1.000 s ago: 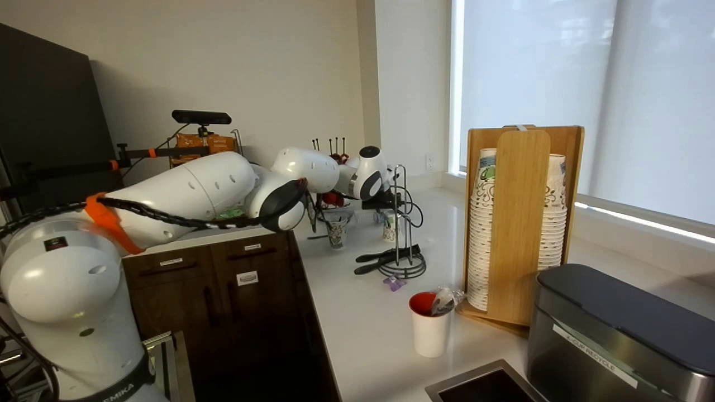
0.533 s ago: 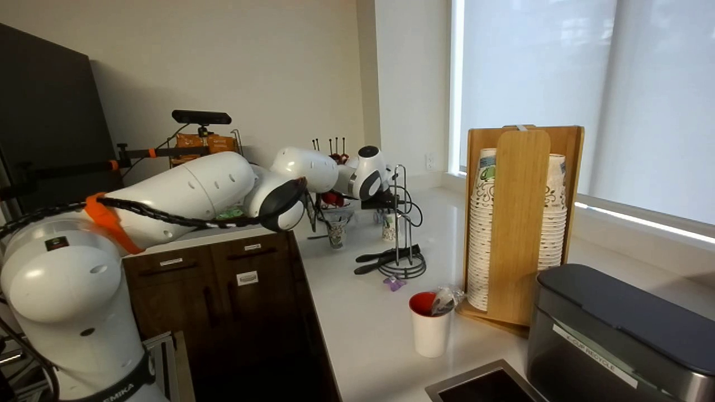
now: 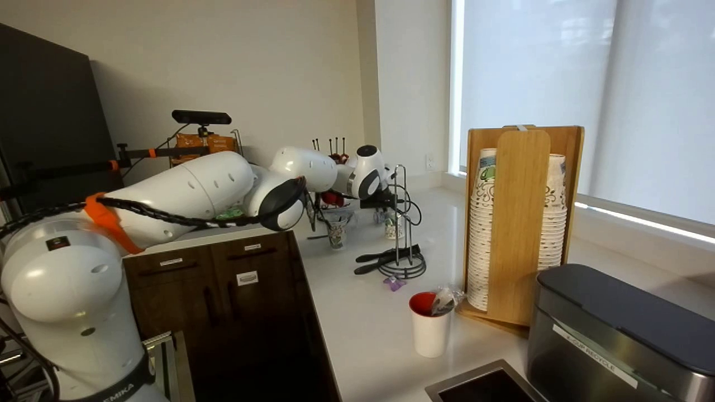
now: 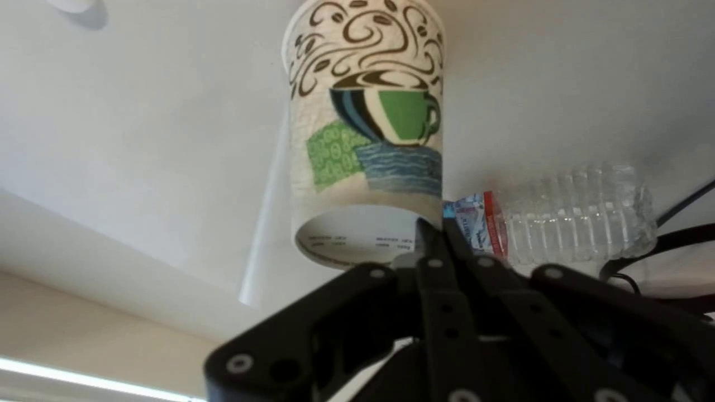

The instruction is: Put the cup on the silver object

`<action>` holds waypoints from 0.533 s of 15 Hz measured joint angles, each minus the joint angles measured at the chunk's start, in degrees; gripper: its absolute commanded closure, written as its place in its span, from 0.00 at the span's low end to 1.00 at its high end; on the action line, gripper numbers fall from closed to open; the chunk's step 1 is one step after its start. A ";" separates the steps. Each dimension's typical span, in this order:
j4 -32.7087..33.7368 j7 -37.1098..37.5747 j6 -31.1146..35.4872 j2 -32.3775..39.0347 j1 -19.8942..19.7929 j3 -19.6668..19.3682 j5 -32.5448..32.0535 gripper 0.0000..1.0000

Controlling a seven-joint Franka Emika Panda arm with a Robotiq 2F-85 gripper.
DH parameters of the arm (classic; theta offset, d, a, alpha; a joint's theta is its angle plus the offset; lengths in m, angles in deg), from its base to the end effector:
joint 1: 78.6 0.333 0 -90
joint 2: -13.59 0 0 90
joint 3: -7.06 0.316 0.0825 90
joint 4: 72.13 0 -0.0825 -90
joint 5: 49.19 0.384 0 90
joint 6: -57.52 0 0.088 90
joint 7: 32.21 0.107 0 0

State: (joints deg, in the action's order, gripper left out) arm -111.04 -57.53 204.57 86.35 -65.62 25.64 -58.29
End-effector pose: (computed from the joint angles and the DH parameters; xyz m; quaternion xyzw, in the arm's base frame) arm 0.7959 0.2950 0.2636 -0.8762 -0.3555 -0.3186 0.0665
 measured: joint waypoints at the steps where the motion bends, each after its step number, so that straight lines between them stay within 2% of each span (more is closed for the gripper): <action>1: 0.07 0.00 0.14 -0.25 0.06 0.00 -0.05 0.99; 8: 1.12 0.00 0.42 -5.87 0.95 0.02 -0.08 0.99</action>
State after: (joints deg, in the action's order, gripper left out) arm -109.92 -57.53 204.99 80.49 -64.67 25.66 -58.38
